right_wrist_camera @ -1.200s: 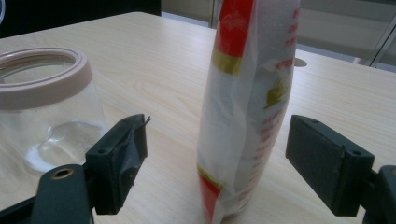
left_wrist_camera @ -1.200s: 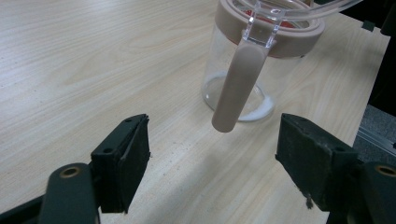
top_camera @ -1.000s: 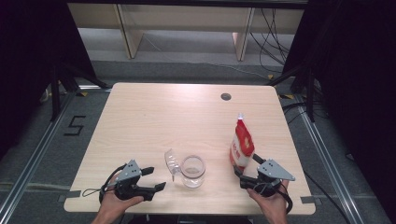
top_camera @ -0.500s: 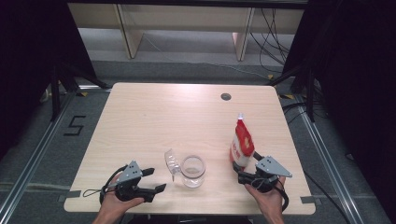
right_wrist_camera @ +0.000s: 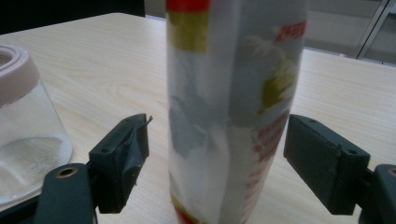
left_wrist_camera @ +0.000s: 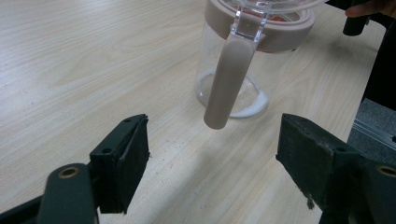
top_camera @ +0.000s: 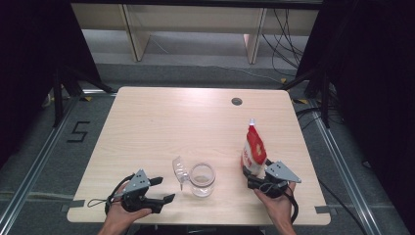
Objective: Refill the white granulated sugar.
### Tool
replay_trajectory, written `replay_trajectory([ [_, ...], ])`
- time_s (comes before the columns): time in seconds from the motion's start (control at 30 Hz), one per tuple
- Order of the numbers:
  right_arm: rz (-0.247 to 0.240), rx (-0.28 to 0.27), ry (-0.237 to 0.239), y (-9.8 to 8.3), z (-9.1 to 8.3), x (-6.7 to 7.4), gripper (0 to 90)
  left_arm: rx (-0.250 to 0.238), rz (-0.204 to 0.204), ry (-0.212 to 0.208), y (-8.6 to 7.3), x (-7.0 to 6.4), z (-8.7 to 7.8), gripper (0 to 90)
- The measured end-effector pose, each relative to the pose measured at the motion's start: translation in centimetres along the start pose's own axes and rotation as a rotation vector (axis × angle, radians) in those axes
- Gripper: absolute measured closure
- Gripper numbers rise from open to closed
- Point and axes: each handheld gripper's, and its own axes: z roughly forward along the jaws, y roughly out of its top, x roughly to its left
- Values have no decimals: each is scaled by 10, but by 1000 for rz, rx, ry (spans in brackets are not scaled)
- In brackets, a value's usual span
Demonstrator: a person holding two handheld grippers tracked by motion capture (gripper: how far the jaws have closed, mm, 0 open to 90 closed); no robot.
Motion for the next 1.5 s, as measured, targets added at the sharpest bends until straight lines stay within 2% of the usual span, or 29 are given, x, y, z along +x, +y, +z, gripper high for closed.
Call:
replay_trajectory([
  [0.07,-1,-11,-5,0,-1,-1,277,9,3,4,0,0,-1,246],
  [0.1,-6,-18,2,0,-3,-3,323,6,-16,8,0,-2,-1,246],
  [0.17,-11,-22,18,0,-3,-4,352,6,-19,7,-1,-2,-1,246],
  [0.27,-3,-32,10,0,-2,-4,361,6,-20,7,-1,-2,-1,247],
  [0.37,2,-11,25,1,-4,-7,384,4,-25,7,-1,-2,-1,247],
  [0.43,7,-22,35,0,-3,-7,389,4,-27,7,-1,-2,-1,247],
  [0.5,15,-3,49,1,-4,-8,394,5,-22,6,-1,-2,-1,248],
  [0.53,-12,-10,47,1,-3,-10,396,6,-21,8,-1,-2,-1,248],
  [0.57,-11,-6,61,2,-3,-12,400,29,5,13,-1,-1,-2,248],
  [0.6,-11,-6,61,2,-3,-12,400,29,5,13,-1,-1,-2,248],
  [0.63,-2,5,76,2,-4,-12,401,28,1,14,-1,-1,-2,248],
  [0.67,30,15,86,3,-5,-11,406,29,0,14,-1,-1,-2,251],
  [0.73,36,22,90,3,-6,-13,407,25,-3,12,-1,-1,-1,252],
  [0.77,26,36,99,4,-7,-15,411,4,-23,1,-1,-3,-1,254],
  [0.87,5,27,117,3,-6,-19,412,6,-24,1,-1,-3,0,254],
  [0.9,-19,19,143,3,-5,-23,413,10,-3,-1,-1,-2,-1,254],
  [0.93,-6,22,143,3,-6,-23,413,8,8,-8,-1,-1,0,254],
  [0.97,-27,21,149,3,-5,-26,413,8,9,-8,-1,-1,0,254],
  [1.13,-23,28,186,3,-5,-30,414,11,8,-7,-1,-2,0,257],
  [1.23,-49,14,206,3,-3,-35,415,10,7,-8,-1,-1,0,257],
  [1.3,-33,20,209,3,-4,-33,414,11,7,-8,-1,-2,0,258],
  [1.33,-33,21,210,3,-4,-33,415,11,6,-7,-1,-2,0,258],
  [1.4,-65,1,215,3,-3,-36,416,14,1,-9,-1,-3,1,258],
  [1.43,-64,17,223,3,-3,-36,416,14,-4,-8,-1,-3,1,258],
  [1.5,-66,14,230,3,-3,-37,417,11,-15,-7,-1,-3,1,259],
])
